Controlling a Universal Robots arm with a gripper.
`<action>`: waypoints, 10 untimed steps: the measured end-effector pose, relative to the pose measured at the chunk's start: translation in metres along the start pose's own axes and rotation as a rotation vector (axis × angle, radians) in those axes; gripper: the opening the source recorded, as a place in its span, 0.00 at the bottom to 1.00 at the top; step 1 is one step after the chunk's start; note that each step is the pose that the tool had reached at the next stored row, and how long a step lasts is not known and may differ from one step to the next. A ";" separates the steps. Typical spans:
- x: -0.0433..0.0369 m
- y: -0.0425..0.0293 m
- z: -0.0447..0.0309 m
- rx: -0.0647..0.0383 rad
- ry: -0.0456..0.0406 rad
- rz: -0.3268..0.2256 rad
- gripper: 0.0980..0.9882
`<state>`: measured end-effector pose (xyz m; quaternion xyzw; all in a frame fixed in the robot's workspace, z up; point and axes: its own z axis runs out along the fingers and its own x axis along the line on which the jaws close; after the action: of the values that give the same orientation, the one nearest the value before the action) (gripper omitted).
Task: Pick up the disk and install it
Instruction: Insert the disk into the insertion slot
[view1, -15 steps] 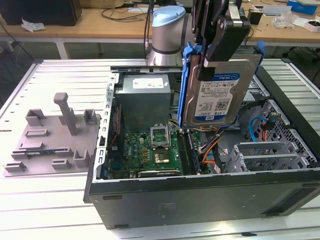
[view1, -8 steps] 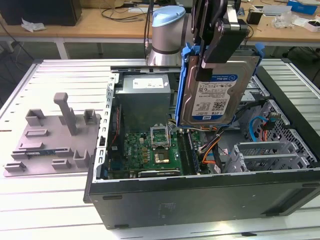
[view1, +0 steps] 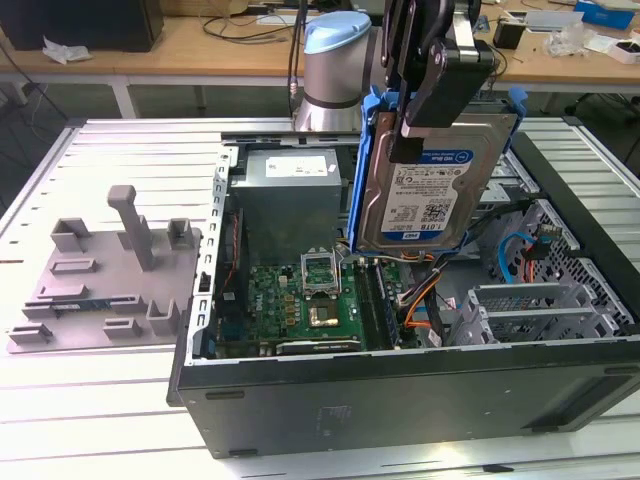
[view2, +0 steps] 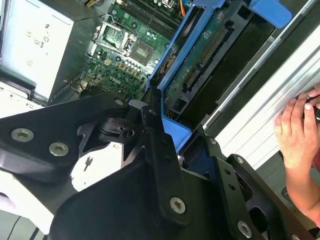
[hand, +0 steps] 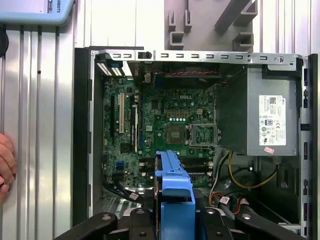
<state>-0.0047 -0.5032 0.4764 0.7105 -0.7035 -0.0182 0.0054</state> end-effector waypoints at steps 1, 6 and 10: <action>0.0000 0.0000 0.0000 0.000 0.0001 0.000 0.30; 0.0008 0.0000 0.0005 0.000 -0.0017 0.000 0.30; 0.0047 -0.0005 0.0005 0.000 -0.0027 0.000 0.30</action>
<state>-0.0041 -0.5079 0.4758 0.7105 -0.7034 -0.0191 0.0044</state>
